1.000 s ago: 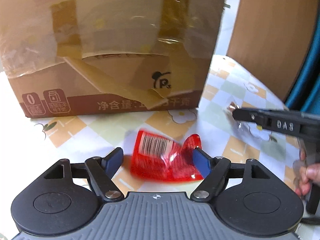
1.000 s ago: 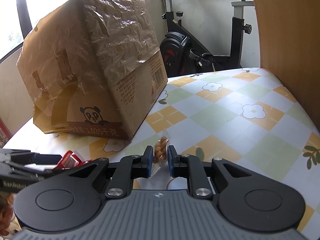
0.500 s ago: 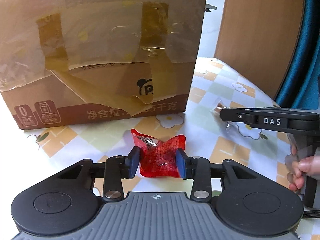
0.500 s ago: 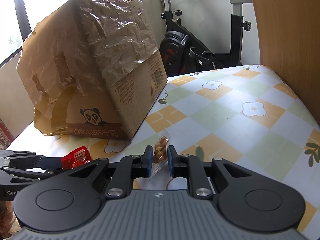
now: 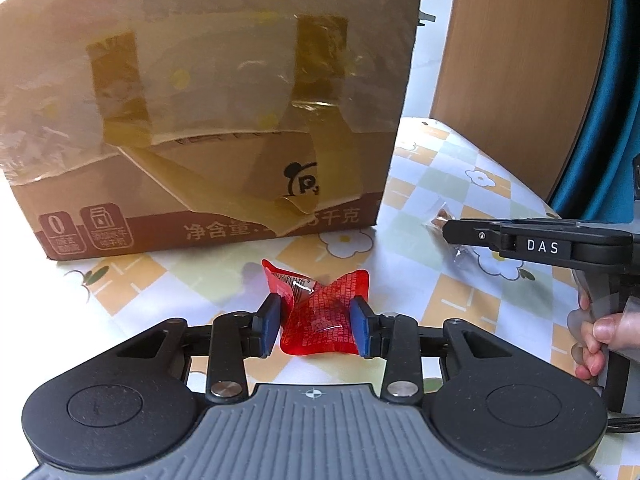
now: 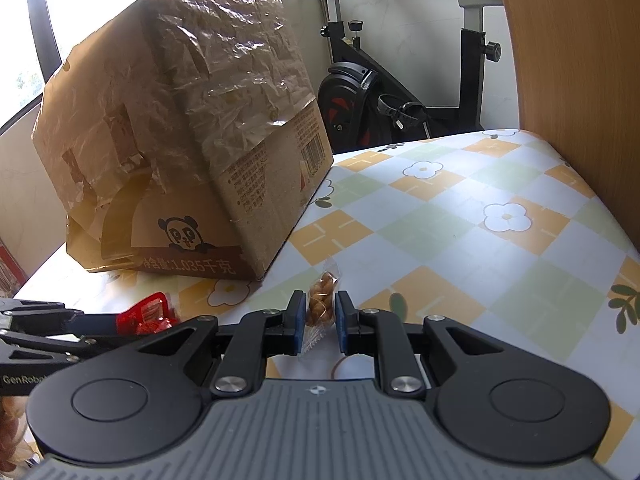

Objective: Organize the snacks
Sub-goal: 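Lift the red packet with the left tool while the right tool carries the peanut bag to the box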

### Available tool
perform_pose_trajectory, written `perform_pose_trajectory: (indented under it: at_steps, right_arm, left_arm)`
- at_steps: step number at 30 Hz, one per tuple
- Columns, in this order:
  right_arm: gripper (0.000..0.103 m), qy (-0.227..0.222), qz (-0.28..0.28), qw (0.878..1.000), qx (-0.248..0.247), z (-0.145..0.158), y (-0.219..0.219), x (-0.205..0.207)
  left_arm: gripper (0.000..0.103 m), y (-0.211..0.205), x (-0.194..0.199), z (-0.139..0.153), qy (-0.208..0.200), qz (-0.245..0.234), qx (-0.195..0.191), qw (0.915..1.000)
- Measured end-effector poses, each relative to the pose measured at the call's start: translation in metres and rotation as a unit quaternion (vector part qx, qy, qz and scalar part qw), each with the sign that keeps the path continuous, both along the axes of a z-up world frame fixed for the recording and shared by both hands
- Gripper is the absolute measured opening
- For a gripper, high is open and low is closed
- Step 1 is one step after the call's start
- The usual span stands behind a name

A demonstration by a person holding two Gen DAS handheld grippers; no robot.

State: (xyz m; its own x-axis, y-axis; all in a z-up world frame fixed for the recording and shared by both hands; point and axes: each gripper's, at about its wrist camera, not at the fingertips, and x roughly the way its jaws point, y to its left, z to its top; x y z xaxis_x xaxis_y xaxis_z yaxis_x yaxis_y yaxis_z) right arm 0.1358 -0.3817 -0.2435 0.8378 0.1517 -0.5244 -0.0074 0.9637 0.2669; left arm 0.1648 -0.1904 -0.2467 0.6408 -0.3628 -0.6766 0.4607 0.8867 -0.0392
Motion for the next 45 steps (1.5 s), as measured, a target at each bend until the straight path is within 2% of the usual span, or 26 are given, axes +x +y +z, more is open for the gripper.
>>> perform_pose_trajectory:
  at_steps: [8,19,30,37,45]
  right_arm:
    - [0.017,-0.01,-0.01,1.0,-0.013,0.002,0.001,-0.004]
    - [0.017,-0.013,-0.009,0.997,-0.077,0.013,0.021,-0.014]
    - [0.017,-0.018,0.021,0.997,-0.074,0.029,0.067,-0.058]
    - [0.017,-0.085,0.044,0.994,-0.059,0.078,0.099,-0.057]
    - [0.017,-0.171,0.063,0.981,-0.064,0.154,0.116,-0.028]
  left_arm:
    - [0.04,0.025,-0.005,0.011,-0.013,0.008,-0.005,0.9999]
    - [0.04,0.078,-0.01,0.027,-0.027,0.05,-0.031,0.9979]
    - [0.041,0.129,-0.018,0.044,-0.053,0.084,-0.06,0.9933]
    - [0.041,0.157,-0.025,0.076,-0.104,0.083,-0.059,0.9893]
    - [0.042,0.177,-0.013,0.147,-0.191,0.075,-0.077,0.9757]
